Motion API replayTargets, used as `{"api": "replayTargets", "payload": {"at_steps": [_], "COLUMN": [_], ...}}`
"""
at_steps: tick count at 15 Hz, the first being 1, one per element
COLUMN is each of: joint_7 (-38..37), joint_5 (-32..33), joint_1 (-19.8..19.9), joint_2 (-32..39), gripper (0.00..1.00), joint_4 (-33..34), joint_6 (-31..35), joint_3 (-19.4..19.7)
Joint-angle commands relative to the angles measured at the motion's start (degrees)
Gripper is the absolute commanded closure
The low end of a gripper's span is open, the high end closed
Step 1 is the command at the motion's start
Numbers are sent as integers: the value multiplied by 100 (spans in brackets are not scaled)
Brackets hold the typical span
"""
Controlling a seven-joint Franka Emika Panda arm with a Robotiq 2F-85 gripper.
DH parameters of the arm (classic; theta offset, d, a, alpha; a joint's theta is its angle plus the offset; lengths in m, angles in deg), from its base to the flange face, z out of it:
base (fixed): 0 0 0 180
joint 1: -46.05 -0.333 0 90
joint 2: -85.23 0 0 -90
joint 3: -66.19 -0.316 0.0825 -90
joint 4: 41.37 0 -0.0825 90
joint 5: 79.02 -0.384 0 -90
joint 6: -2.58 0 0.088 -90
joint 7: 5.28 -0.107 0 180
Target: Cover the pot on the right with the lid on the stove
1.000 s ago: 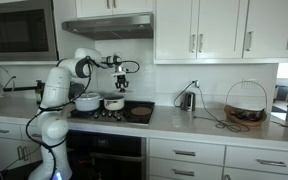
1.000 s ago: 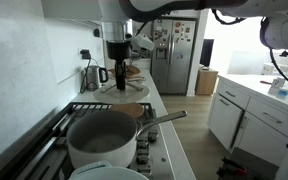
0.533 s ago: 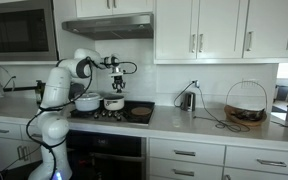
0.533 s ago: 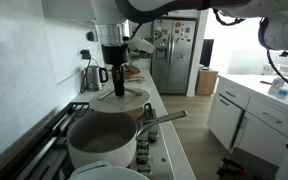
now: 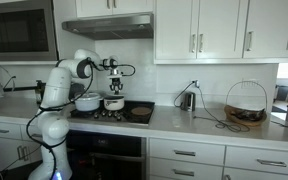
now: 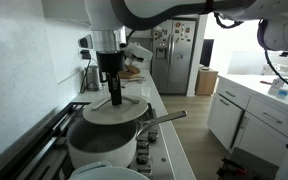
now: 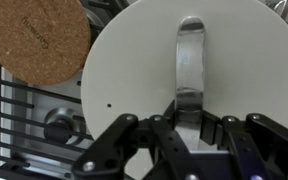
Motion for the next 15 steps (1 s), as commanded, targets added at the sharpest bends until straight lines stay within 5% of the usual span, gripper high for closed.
{"api": "replayTargets", "payload": {"at_steps": [1, 15], "joint_7": [427, 1087], "joint_5": [-244, -375], "joint_1": [76, 14], "joint_2": [-253, -550], "gripper": [98, 98], "joint_4": [-322, -1110], "joint_6": [262, 1192], "joint_3": [-111, -248]}}
